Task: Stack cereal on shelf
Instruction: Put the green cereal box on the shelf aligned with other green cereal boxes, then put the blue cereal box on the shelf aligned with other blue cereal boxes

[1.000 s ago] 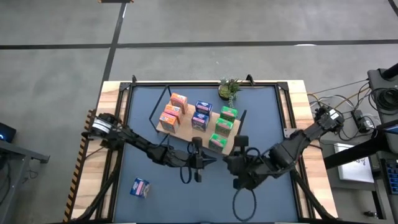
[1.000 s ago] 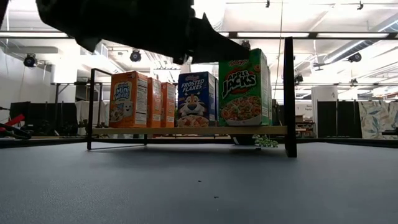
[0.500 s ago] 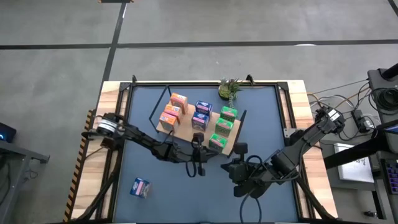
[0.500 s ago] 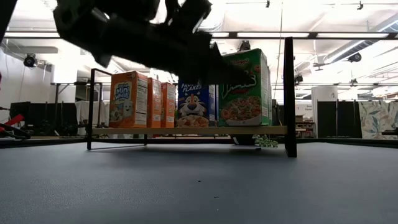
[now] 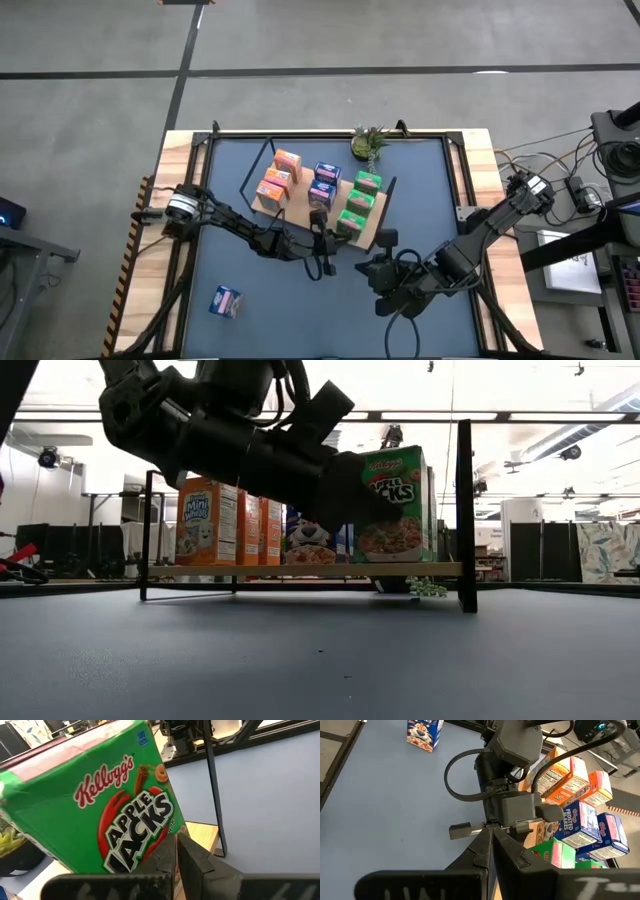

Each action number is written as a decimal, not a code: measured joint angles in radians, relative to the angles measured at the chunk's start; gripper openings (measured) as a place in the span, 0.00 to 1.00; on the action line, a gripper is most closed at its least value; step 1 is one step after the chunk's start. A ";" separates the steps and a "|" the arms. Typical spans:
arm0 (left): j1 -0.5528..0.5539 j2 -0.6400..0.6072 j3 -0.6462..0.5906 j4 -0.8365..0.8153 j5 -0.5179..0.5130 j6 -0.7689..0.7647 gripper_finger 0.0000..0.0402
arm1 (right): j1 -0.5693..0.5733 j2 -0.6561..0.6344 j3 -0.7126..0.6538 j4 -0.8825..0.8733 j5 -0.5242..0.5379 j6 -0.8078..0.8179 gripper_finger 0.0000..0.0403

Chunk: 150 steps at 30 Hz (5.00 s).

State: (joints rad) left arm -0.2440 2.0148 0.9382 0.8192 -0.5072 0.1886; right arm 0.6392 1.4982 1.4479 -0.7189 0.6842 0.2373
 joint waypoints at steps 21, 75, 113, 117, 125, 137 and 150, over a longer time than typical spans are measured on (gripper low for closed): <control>-0.099 -0.195 -0.017 -0.170 -0.114 0.127 0.00 | 0.000 0.001 -0.001 -0.008 0.000 0.014 0.02; -0.065 -0.189 -0.016 -0.343 -0.026 0.090 0.00 | -0.003 0.001 -0.001 -0.008 0.023 0.014 0.02; -0.206 -0.547 0.074 -0.814 -0.085 -0.287 0.00 | -0.008 0.002 -0.101 0.042 0.050 -0.065 0.02; -0.217 -0.574 0.209 -1.160 -0.078 -0.538 0.00 | -0.007 0.002 -0.144 0.152 0.049 -0.164 0.02; -0.262 -0.513 0.454 -1.853 0.290 -1.135 0.00 | -0.007 0.002 -0.191 0.243 0.041 -0.251 0.02; -0.515 -0.497 0.426 -2.025 0.440 -1.740 0.22 | -0.005 0.002 -0.232 0.276 0.038 -0.229 0.02; -0.692 -0.460 0.427 -2.145 0.359 -2.071 0.61 | 0.011 0.002 -0.239 0.290 -0.013 -0.158 0.02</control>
State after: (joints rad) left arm -0.9359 1.5551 1.3655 -1.3254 -0.1478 -1.8822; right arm 0.6500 1.4998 1.2087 -0.4289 0.6716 0.0790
